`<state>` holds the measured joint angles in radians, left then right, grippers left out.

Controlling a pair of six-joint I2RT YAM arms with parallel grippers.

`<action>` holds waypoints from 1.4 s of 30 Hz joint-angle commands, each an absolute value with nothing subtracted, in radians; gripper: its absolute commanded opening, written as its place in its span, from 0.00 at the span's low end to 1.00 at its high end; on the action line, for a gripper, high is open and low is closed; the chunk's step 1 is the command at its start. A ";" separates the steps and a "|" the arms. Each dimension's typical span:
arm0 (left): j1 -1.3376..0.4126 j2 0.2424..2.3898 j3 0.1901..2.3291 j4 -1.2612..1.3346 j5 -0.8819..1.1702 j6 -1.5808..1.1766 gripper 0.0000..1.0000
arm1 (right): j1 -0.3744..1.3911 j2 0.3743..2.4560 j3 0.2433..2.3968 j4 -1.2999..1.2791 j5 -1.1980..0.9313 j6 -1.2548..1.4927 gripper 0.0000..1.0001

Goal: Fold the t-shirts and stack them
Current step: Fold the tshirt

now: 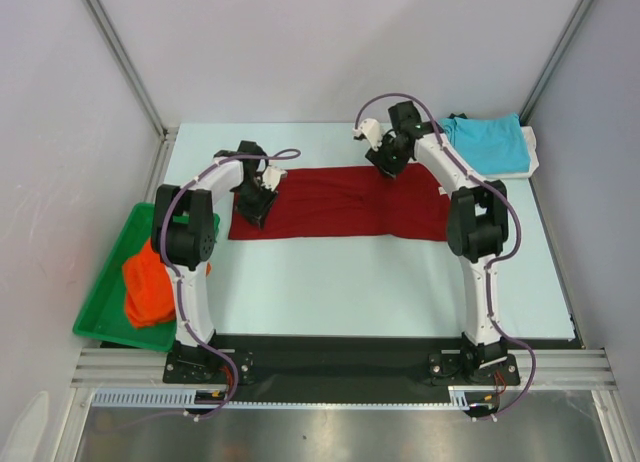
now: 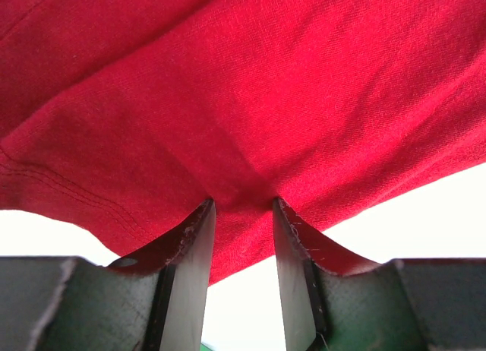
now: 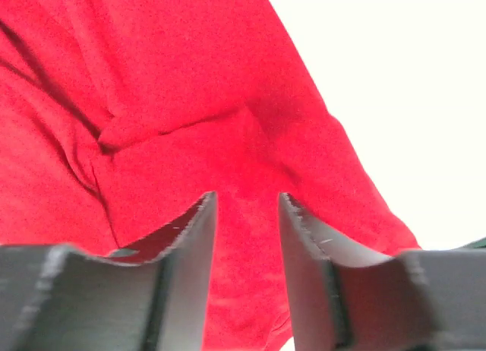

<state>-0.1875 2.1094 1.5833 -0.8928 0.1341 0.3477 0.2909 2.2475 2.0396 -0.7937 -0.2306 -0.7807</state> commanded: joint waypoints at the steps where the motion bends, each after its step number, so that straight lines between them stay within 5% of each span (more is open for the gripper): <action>1: -0.183 2.102 1.549 -0.865 0.150 0.341 0.42 | 0.310 2.255 2.060 -0.713 -0.143 -0.759 0.45; 10: -0.181 2.013 1.523 -0.880 0.167 0.449 0.43 | 0.285 2.028 1.827 -0.661 -0.156 -0.678 0.50; 19: -0.181 1.933 1.425 -0.910 0.045 0.827 0.50 | 0.275 1.994 1.700 -0.735 -0.290 -0.578 0.48; 29: -0.179 1.992 1.376 -0.835 0.003 0.858 0.51 | 0.295 1.991 1.703 -0.753 -0.284 -0.598 0.49; 42: -0.196 1.996 1.281 -0.790 -0.054 0.818 0.09 | 0.134 1.983 1.663 -0.709 -0.313 -0.368 0.46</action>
